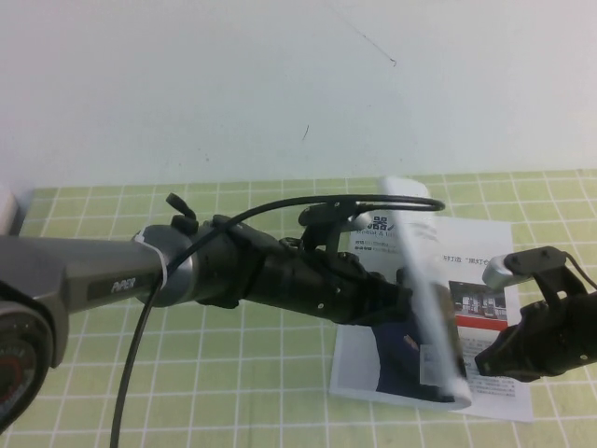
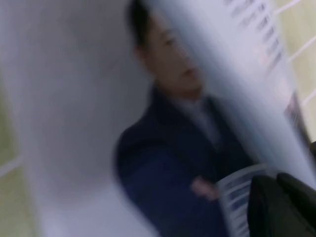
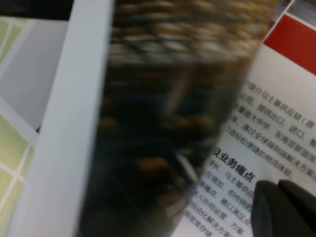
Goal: Close book
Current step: 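Close the open booklet and leave it lying on the table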
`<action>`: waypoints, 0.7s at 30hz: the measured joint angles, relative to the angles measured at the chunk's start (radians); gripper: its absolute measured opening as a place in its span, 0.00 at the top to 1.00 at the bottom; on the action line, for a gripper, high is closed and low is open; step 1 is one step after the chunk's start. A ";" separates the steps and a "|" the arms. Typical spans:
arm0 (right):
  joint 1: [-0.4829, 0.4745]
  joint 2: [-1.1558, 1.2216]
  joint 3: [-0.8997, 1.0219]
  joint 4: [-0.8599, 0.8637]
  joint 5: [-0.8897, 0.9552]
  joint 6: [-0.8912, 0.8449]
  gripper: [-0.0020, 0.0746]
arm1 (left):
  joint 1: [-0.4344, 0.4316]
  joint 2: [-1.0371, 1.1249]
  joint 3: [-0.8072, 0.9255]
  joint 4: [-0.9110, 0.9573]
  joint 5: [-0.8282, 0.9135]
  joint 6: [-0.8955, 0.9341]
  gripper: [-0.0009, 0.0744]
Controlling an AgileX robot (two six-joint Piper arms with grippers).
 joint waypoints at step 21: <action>0.000 -0.578 0.016 -0.797 0.171 0.513 0.98 | -0.005 -0.218 -0.002 0.049 0.094 0.270 0.99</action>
